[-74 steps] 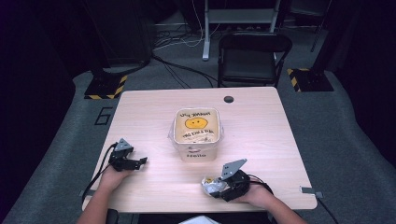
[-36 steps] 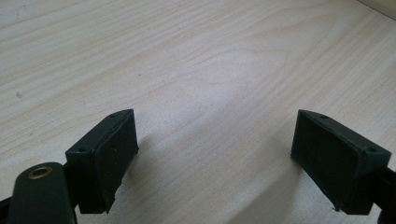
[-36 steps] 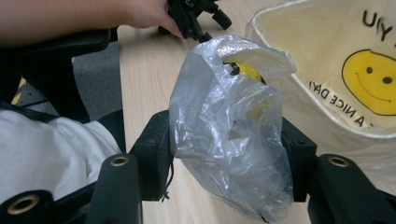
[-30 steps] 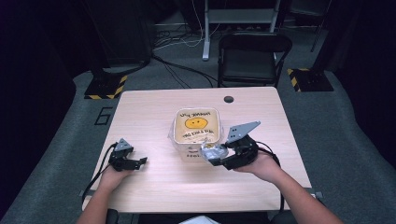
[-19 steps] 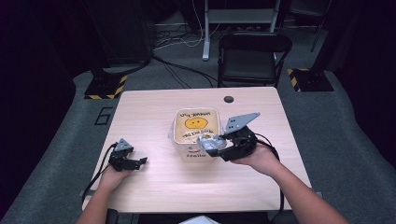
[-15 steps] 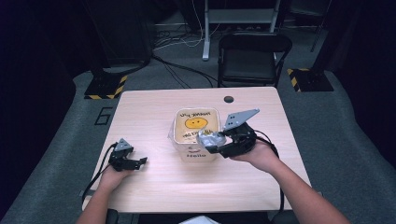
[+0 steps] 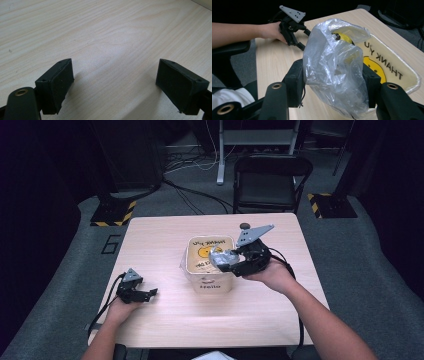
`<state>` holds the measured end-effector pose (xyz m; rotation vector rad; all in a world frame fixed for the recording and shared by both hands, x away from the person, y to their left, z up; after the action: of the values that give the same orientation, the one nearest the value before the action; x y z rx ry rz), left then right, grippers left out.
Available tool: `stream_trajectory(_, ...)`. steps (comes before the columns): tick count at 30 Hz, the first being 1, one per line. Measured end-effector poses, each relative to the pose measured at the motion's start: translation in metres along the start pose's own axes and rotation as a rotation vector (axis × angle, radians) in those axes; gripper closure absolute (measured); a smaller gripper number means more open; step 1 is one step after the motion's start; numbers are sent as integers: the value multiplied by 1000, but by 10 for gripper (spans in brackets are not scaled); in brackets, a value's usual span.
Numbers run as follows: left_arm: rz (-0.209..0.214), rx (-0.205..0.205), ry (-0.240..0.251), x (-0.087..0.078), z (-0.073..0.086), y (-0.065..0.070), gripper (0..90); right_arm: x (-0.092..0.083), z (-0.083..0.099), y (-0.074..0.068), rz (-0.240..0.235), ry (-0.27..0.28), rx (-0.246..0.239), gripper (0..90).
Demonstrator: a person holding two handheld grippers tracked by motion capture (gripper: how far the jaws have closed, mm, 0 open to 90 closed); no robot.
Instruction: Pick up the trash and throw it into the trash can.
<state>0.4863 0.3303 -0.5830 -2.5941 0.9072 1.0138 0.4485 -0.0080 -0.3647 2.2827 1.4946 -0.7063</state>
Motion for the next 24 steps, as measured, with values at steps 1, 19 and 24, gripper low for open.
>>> stream_trajectory(1,0,0,0,0,0,0,142,1,-1,2,2,-1,2,473)
stream_trajectory(19,0,2,-1,0,0,0,142,29,-9,27,35,12,26,473)
stream_trajectory(24,1,1,0,0,0,0,142,38,-7,32,37,4,27,473)
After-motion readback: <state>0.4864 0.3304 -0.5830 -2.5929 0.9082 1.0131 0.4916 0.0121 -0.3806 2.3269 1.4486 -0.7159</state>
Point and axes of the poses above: each handheld gripper's, and its own axes: x roughly forward along the jaws, z roughly out of its underside, y roughly to its right, the point moved 8 cm from there along x, roughly forward along the jaws, and after that the axes turned 2 degrees about z, right-handed, at the moved point
